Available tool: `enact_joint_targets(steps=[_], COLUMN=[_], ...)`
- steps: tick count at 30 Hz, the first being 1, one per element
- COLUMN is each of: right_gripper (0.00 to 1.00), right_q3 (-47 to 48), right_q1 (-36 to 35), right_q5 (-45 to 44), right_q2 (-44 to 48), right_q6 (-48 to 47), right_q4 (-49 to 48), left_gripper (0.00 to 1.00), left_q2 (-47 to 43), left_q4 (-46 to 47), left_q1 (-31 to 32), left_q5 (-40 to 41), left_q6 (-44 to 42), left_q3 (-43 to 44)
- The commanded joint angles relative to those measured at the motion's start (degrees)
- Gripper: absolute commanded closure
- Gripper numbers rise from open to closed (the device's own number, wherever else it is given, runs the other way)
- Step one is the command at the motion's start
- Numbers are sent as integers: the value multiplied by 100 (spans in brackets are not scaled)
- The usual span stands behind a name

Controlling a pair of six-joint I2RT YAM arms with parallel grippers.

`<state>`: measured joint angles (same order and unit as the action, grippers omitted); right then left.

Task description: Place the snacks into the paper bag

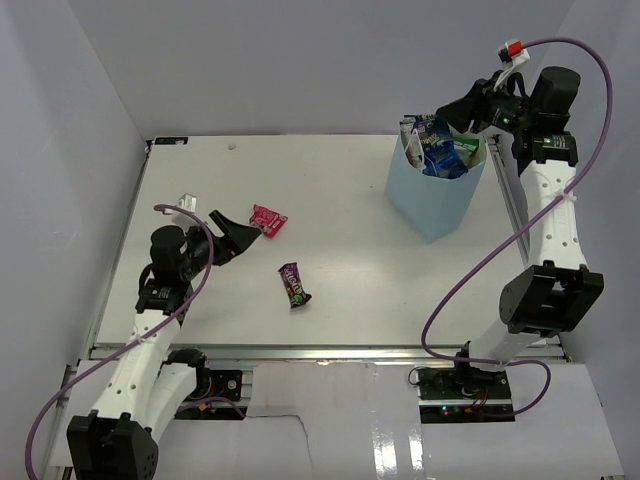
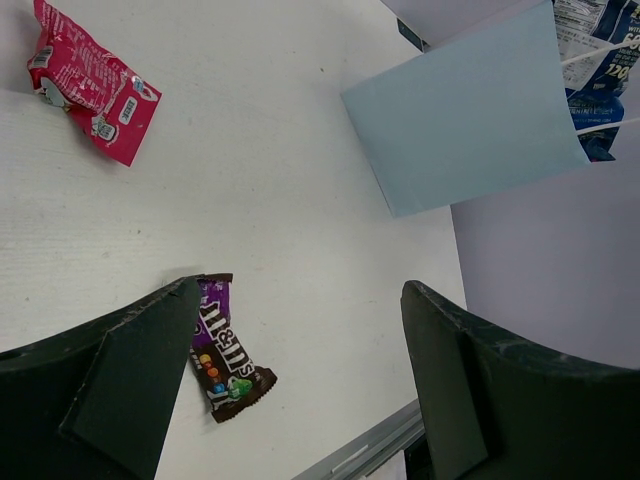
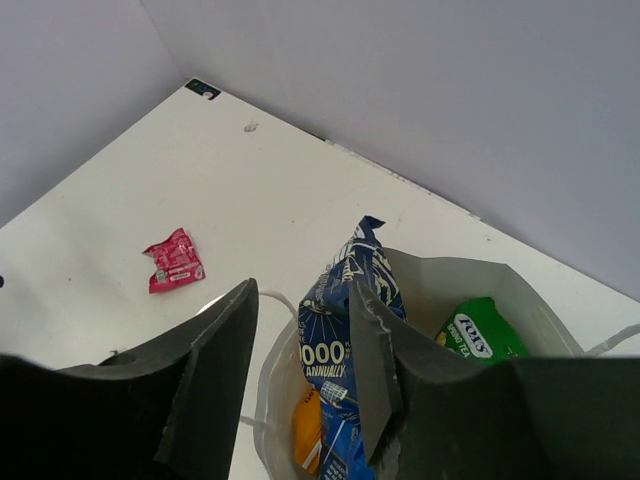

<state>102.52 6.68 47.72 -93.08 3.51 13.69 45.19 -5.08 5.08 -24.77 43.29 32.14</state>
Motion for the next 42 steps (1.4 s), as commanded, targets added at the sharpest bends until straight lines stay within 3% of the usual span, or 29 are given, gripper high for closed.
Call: enact_joint_targets(steps=[1,11,25,42], right_gripper=[50,40,36,15], right_q3=[-13,-39,-215,-382], right_q1=[0,0,-9,-878], right_q5=[-237,-509,-817,-2908], right_q2=[194,264,448,440], right_q6=[-17,-228,36,361], right_q4=[98,292,292,256], left_gripper=[8,7,7,7], left_q2=[-142,-133,-151,-36], left_q4=[-168,-204,-318,-98], left_q1=[-7,-7,-16,-7], left_q5=[104,175,245,87], left_q6=[-101,-128,-101,-40], left_q3=[240,249,275,187])
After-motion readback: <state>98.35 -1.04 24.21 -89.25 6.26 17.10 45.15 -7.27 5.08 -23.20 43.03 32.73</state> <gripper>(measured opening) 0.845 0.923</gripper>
